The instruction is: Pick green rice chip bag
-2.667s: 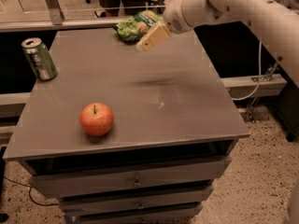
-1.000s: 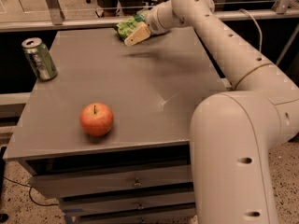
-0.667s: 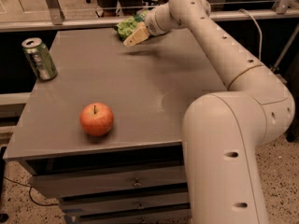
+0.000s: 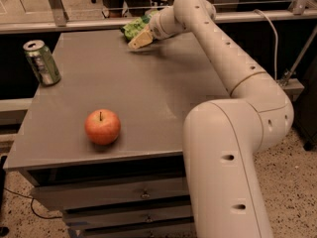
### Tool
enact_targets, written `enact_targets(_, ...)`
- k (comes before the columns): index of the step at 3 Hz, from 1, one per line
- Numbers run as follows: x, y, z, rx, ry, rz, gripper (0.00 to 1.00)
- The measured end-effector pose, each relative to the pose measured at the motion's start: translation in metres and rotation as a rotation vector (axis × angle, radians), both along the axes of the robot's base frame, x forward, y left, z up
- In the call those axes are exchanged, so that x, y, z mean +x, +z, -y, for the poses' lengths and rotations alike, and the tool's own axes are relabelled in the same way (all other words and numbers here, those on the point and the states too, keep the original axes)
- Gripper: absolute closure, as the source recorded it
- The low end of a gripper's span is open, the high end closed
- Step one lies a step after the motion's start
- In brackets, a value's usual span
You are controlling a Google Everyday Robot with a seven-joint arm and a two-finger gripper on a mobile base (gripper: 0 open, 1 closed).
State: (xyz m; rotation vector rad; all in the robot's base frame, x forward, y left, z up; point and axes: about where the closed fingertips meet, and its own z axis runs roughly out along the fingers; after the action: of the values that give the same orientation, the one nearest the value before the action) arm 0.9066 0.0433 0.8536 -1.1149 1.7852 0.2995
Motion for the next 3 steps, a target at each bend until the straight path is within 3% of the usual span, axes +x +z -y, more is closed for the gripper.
enact_targets(3,-0.0021,0.0027,-0.0053,-0.014,0.032,0.025,0.88)
